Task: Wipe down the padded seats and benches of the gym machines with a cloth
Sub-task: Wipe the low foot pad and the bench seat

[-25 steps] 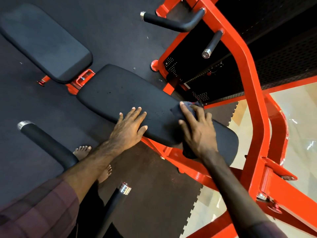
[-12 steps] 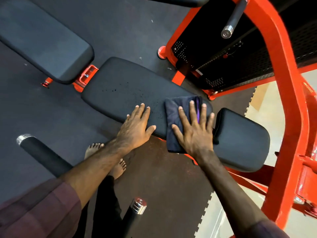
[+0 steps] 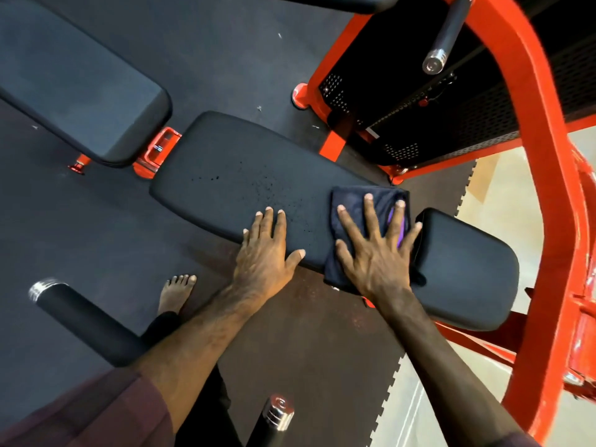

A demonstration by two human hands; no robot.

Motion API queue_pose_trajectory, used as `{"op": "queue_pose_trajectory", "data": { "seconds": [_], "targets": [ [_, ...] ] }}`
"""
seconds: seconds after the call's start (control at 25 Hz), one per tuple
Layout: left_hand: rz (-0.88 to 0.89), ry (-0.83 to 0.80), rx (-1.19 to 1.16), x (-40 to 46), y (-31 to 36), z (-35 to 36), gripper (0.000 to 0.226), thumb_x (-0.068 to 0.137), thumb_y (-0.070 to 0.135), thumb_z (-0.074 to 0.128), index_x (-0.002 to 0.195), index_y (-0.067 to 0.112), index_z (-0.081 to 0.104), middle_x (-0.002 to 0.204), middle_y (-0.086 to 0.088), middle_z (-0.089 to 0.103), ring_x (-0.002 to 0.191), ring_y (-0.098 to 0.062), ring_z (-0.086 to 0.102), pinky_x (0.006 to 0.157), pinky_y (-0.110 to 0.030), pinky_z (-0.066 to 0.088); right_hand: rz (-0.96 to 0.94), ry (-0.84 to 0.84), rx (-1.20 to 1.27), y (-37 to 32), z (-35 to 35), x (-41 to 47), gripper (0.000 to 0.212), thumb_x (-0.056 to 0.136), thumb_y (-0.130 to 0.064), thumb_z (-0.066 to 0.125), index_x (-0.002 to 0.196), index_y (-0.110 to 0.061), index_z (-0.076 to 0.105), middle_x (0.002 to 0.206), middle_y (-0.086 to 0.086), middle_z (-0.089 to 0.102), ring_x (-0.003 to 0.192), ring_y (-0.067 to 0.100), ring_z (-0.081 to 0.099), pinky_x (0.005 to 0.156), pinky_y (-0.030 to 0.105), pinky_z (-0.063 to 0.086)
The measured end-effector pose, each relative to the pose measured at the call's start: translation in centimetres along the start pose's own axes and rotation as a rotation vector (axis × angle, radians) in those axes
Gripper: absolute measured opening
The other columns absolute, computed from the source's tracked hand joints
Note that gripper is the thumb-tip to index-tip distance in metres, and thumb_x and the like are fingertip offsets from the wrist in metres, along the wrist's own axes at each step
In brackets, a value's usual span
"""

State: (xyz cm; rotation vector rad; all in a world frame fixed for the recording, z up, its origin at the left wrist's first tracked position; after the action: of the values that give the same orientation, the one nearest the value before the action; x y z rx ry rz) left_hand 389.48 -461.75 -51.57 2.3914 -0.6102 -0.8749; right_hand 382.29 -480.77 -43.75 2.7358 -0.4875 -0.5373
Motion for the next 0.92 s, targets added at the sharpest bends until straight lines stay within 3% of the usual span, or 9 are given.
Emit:
{"op": "queue_pose_trajectory", "data": {
  "seconds": [0.16,0.32,0.56,0.76,0.92],
  "targets": [
    [-0.026,0.026,-0.01,0.4,0.2,-0.2,0.098,0.101,0.06,0.055,0.168,0.011,0.004,0.176,-0.015,0.005,0.163,-0.032,0.003,0.13,-0.055,0.018,0.25,-0.041,0.123,-0.8,-0.3,5.8,0.067,0.101,-0.062,0.034,0.165,-0.045,0.02,0.176,0.009,0.006,0.151,0.065,0.002,0.108,0.088,0.011],
    [-0.032,0.008,-0.09,0.0,-0.3,-0.9,0.097,0.101,0.056,0.058,0.168,0.01,0.005,0.176,-0.011,0.012,0.163,-0.029,0.008,0.129,-0.049,0.021,0.026,-0.001,0.029,-1.9,0.2,1.1,0.067,0.101,-0.06,0.029,0.165,-0.044,0.018,0.177,0.002,0.008,0.154,0.06,0.003,0.115,0.082,0.008],
    [-0.009,0.005,-0.033,1.6,-1.3,-2.7,0.107,0.095,0.059,0.067,0.168,0.01,0.005,0.176,-0.01,0.009,0.163,-0.028,0.006,0.13,-0.052,0.018,0.314,-0.014,0.171,-0.8,-0.3,4.9,0.067,0.101,-0.06,0.037,0.164,-0.044,0.022,0.177,0.007,0.006,0.151,0.066,0.001,0.111,0.086,0.009],
    [-0.037,-0.005,-0.015,3.9,-7.3,-4.7,0.116,0.088,0.066,0.072,0.168,0.009,0.01,0.176,-0.01,0.01,0.163,-0.028,0.007,0.131,-0.047,0.015,-0.076,0.07,0.015,-3.2,0.3,-0.6,0.068,0.102,-0.058,0.031,0.166,-0.04,0.021,0.177,0.003,0.01,0.154,0.059,0.005,0.117,0.078,0.009],
    [-0.125,-0.037,0.01,3.5,-12.5,-4.6,0.121,0.086,0.071,0.069,0.168,0.008,0.005,0.177,-0.01,0.001,0.163,-0.026,-0.002,0.132,-0.042,0.01,0.16,0.074,0.057,-2.1,0.0,3.8,0.071,0.098,-0.06,0.03,0.165,-0.039,0.026,0.176,0.008,0.014,0.153,0.062,0.004,0.116,0.081,0.006]
  ]
}}
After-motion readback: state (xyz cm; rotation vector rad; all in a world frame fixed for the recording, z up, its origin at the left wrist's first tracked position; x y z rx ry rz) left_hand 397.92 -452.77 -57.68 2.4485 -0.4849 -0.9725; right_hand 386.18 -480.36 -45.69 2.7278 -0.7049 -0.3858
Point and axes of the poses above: each hand's wrist, its own x-axis towards the middle knuckle, its own z-axis out of the palm, y = z × x, the point moved 7 cm from there along x, towards the middle knuckle
